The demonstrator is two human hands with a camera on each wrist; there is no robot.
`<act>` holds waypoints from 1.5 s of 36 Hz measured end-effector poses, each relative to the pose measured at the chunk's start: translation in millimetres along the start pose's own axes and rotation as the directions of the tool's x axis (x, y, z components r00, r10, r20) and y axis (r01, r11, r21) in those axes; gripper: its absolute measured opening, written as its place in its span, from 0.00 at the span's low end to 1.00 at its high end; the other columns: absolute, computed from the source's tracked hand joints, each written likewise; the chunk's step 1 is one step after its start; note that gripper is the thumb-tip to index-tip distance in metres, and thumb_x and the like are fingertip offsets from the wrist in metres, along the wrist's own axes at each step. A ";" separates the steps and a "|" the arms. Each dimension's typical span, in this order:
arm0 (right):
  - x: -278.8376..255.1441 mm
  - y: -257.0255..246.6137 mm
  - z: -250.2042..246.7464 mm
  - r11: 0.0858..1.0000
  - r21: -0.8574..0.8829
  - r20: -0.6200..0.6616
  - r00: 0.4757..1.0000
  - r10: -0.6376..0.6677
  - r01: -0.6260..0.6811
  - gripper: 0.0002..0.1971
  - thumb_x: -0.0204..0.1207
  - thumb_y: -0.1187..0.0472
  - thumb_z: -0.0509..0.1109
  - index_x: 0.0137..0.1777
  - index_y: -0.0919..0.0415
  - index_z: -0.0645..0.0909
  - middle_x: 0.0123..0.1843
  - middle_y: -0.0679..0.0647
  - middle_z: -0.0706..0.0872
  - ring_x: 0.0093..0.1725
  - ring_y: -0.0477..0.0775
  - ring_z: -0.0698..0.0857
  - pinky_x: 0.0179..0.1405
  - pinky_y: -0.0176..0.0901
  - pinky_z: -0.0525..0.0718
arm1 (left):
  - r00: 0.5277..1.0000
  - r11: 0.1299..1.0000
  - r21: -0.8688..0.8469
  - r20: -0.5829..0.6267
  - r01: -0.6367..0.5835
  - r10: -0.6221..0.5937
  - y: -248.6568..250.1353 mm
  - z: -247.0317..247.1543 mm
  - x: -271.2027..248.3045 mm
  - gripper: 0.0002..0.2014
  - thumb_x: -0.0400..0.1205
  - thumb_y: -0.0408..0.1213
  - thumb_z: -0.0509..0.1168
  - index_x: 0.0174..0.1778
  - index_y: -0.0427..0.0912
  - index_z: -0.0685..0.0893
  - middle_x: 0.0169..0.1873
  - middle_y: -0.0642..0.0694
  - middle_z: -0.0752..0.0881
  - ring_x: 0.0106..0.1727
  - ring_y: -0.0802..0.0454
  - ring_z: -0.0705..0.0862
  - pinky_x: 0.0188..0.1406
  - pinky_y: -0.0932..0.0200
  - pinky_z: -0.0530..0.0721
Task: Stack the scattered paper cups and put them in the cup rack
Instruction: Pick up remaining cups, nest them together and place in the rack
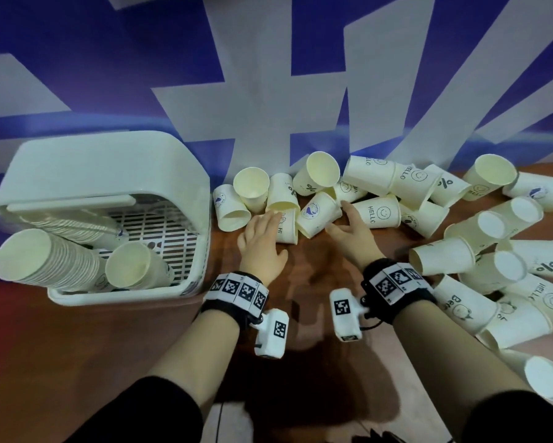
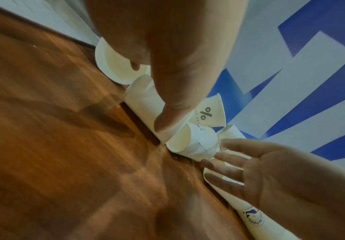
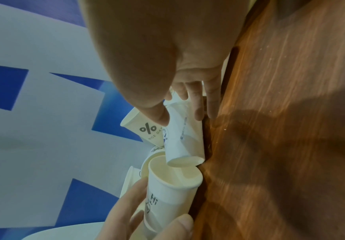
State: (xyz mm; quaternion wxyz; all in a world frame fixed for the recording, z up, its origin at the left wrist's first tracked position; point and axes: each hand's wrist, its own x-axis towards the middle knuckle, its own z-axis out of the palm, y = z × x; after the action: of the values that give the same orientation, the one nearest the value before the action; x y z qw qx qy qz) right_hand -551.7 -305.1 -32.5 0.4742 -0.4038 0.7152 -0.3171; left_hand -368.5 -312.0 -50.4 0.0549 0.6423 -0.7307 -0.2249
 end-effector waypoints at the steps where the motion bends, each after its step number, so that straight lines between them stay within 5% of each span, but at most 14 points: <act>1: 0.6 1.4 1.9 1.000 0.009 -0.003 1.000 -0.006 0.006 0.32 0.79 0.57 0.66 0.81 0.48 0.58 0.59 0.54 0.83 0.57 0.49 0.80 0.62 0.43 0.75 | 1.000 1.000 0.022 -0.016 0.000 0.000 -0.4 1.1 -0.8 0.36 0.79 0.41 0.66 0.82 0.53 0.57 0.82 0.53 0.57 0.82 0.48 0.50 0.78 0.45 0.51; 10: 1.6 12.1 15.7 1.000 -0.016 -0.004 1.000 -0.022 0.022 0.18 0.79 0.60 0.66 0.68 0.58 0.73 0.57 0.52 0.82 0.56 0.51 0.80 0.61 0.45 0.77 | 0.994 0.993 0.122 -0.110 -0.006 0.019 -5.9 5.8 -6.9 0.32 0.72 0.45 0.72 0.73 0.55 0.69 0.64 0.49 0.67 0.66 0.47 0.65 0.66 0.51 0.61; 15: -5.1 16.2 21.8 0.997 -0.063 0.005 0.999 -0.042 0.042 0.05 0.79 0.62 0.64 0.52 0.55 0.79 0.47 0.49 0.85 0.52 0.53 0.84 0.58 0.48 0.80 | 0.996 0.996 0.085 -0.087 -0.003 0.010 -9.5 8.3 -13.8 0.32 0.70 0.46 0.74 0.69 0.50 0.71 0.68 0.49 0.69 0.69 0.47 0.65 0.67 0.50 0.60; 19: -14.6 16.1 23.2 0.998 -0.026 -0.022 0.998 -0.052 0.052 0.05 0.79 0.62 0.64 0.44 0.53 0.80 0.40 0.47 0.85 0.44 0.51 0.84 0.47 0.42 0.79 | 1.000 1.000 0.006 -0.014 0.027 -0.027 -11.9 6.3 -19.8 0.30 0.71 0.46 0.74 0.67 0.48 0.70 0.65 0.52 0.76 0.70 0.49 0.68 0.67 0.50 0.59; 24: -29.9 11.7 19.6 0.996 0.068 -0.078 0.995 -0.059 0.064 0.04 0.78 0.64 0.65 0.45 0.56 0.82 0.39 0.49 0.85 0.40 0.49 0.83 0.47 0.42 0.81 | 0.996 0.994 -0.065 0.014 0.085 -0.084 -12.9 0.4 -33.9 0.31 0.71 0.49 0.74 0.67 0.49 0.70 0.62 0.52 0.77 0.68 0.49 0.71 0.67 0.50 0.59; 31: -52.4 0.8 15.5 0.970 0.220 -0.186 0.980 -0.066 0.107 0.05 0.79 0.63 0.66 0.44 0.53 0.81 0.41 0.52 0.85 0.38 0.49 0.82 0.44 0.44 0.81 | 0.986 0.954 -0.249 0.046 0.169 -0.163 -21.6 -14.7 -58.3 0.42 0.70 0.52 0.75 0.78 0.49 0.63 0.73 0.46 0.73 0.73 0.42 0.69 0.72 0.44 0.62; 37: -73.3 -14.0 19.6 0.927 0.339 -0.221 0.971 -0.087 0.160 0.03 0.79 0.65 0.66 0.46 0.57 0.81 0.36 0.52 0.83 0.30 0.44 0.80 0.36 0.38 0.79 | 0.980 0.860 -0.490 -0.054 0.141 -0.191 -35.3 -29.4 -78.6 0.44 0.67 0.51 0.77 0.77 0.50 0.65 0.71 0.45 0.74 0.72 0.44 0.72 0.73 0.40 0.69; 40: -85.7 -19.2 21.7 0.911 0.359 -0.235 0.964 -0.125 0.206 0.03 0.80 0.65 0.66 0.47 0.59 0.81 0.34 0.51 0.83 0.28 0.41 0.79 0.34 0.35 0.79 | 0.966 0.760 -0.638 -0.097 0.123 -0.238 -40.2 -37.8 -91.6 0.46 0.62 0.56 0.77 0.75 0.53 0.66 0.68 0.49 0.77 0.69 0.49 0.75 0.71 0.42 0.75; 45: -102.5 -24.4 28.2 0.892 0.375 -0.271 0.950 -0.154 0.252 0.05 0.80 0.65 0.66 0.51 0.66 0.81 0.32 0.53 0.82 0.26 0.38 0.79 0.31 0.31 0.78 | 0.955 0.636 -0.771 -0.165 0.032 -0.248 -48.6 -53.8 -112.2 0.44 0.64 0.49 0.79 0.74 0.54 0.66 0.67 0.54 0.76 0.68 0.53 0.76 0.71 0.46 0.77; 47: -109.0 -28.3 33.3 0.894 0.369 -0.269 0.950 -0.159 0.255 0.05 0.80 0.66 0.66 0.52 0.66 0.81 0.32 0.53 0.82 0.26 0.38 0.79 0.31 0.31 0.78 | 0.951 0.620 -0.785 -0.192 -0.001 -0.241 -53.6 -60.0 -120.2 0.44 0.63 0.51 0.78 0.75 0.59 0.64 0.69 0.54 0.74 0.69 0.53 0.76 0.70 0.47 0.77; 50: -120.0 -35.3 42.0 0.893 0.363 -0.266 0.948 -0.175 0.267 0.05 0.80 0.66 0.66 0.51 0.67 0.81 0.32 0.52 0.82 0.26 0.38 0.79 0.31 0.29 0.78 | 0.939 0.628 -0.776 -0.253 -0.054 -0.233 -61.3 -69.6 -129.0 0.37 0.70 0.41 0.79 0.69 0.63 0.66 0.61 0.63 0.74 0.62 0.66 0.75 0.64 0.59 0.74; 54: -133.7 -44.1 53.0 0.891 0.359 -0.248 0.949 -0.195 0.277 0.04 0.80 0.66 0.66 0.50 0.64 0.81 0.34 0.52 0.83 0.28 0.40 0.79 0.31 0.30 0.79 | 0.920 0.638 -0.768 -0.295 -0.065 -0.260 -71.6 -80.3 -140.0 0.42 0.71 0.40 0.78 0.79 0.51 0.63 0.70 0.56 0.68 0.73 0.59 0.67 0.71 0.59 0.68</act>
State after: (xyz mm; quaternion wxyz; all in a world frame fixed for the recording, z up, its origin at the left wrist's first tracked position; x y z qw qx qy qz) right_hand -460.0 -212.2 42.3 0.4262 -0.3507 0.6284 -0.5481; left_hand -249.8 -203.2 21.9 0.4482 0.6283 -0.5051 -0.3863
